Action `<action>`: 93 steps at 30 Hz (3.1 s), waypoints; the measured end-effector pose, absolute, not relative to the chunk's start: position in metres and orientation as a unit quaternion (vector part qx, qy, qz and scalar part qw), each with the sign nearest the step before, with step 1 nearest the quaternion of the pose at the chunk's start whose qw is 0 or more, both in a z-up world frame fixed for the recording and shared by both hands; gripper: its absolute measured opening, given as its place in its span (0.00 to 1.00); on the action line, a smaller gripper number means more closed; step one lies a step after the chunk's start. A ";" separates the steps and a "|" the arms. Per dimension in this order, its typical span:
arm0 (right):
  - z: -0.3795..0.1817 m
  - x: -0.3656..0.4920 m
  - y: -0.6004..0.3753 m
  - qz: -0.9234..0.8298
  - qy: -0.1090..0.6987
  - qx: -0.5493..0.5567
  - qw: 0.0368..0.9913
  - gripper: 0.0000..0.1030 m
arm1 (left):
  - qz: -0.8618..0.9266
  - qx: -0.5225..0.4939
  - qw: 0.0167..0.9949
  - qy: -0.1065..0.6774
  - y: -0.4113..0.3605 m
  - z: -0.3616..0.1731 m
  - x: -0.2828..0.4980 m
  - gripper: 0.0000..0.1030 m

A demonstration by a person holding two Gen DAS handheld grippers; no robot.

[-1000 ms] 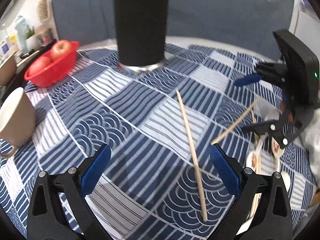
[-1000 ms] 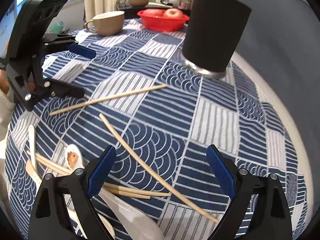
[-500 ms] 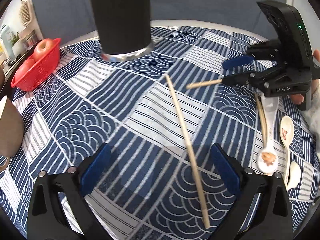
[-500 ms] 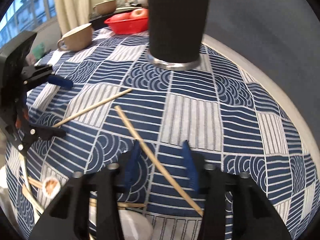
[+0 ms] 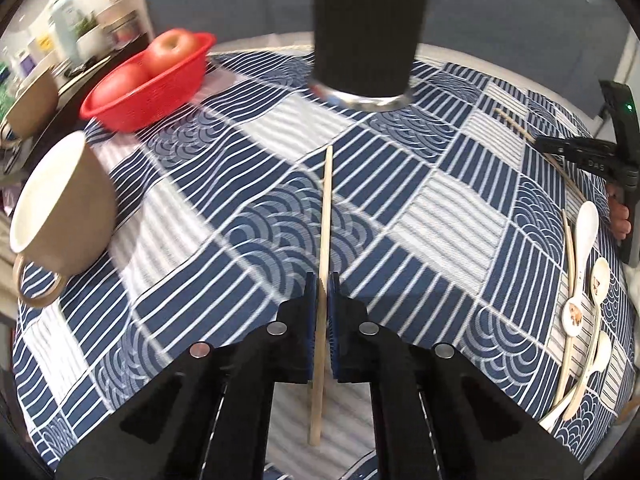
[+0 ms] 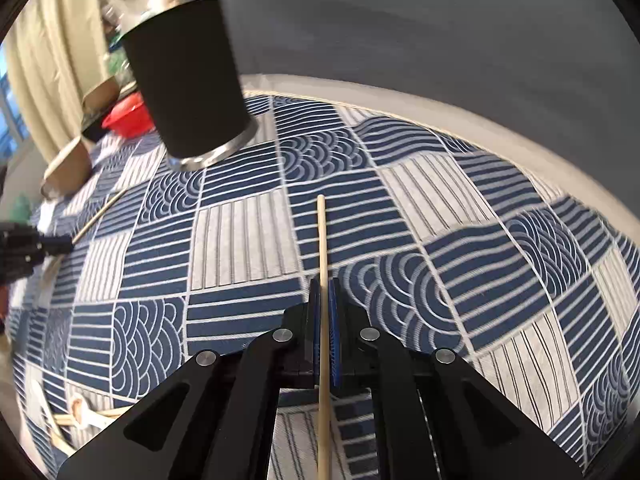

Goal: Organize utensils
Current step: 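Grasp another chopstick with each tool from the table, then carry both chopsticks up and release them into the black holder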

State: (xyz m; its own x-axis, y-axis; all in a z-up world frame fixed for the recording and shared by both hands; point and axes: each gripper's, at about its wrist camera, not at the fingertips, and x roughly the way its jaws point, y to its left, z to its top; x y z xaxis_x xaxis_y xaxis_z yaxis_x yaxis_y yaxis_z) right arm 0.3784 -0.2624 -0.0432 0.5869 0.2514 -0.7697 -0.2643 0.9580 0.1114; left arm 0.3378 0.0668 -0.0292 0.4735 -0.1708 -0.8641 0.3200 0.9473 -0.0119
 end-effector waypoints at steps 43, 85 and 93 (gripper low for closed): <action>0.121 0.430 -0.254 0.251 0.256 0.122 0.925 0.04 | -0.112 -0.022 0.930 0.350 0.106 0.096 0.409 0.05; 0.121 0.574 -0.164 0.323 0.126 0.263 0.900 0.04 | -0.262 -0.233 0.922 0.163 0.054 0.093 0.524 0.05; 0.107 0.568 -0.155 0.305 0.156 0.212 0.915 0.04 | -0.242 -0.231 0.926 0.175 0.058 0.086 0.518 0.05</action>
State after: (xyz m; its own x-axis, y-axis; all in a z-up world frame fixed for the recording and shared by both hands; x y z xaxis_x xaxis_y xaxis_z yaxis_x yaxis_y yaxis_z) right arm 0.5682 -0.1548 0.1070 0.7656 0.6241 -0.1559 -0.4924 0.7246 0.4822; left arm 0.5177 0.0581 0.0855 0.8221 -0.5284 -0.2120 0.3672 0.7767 -0.5118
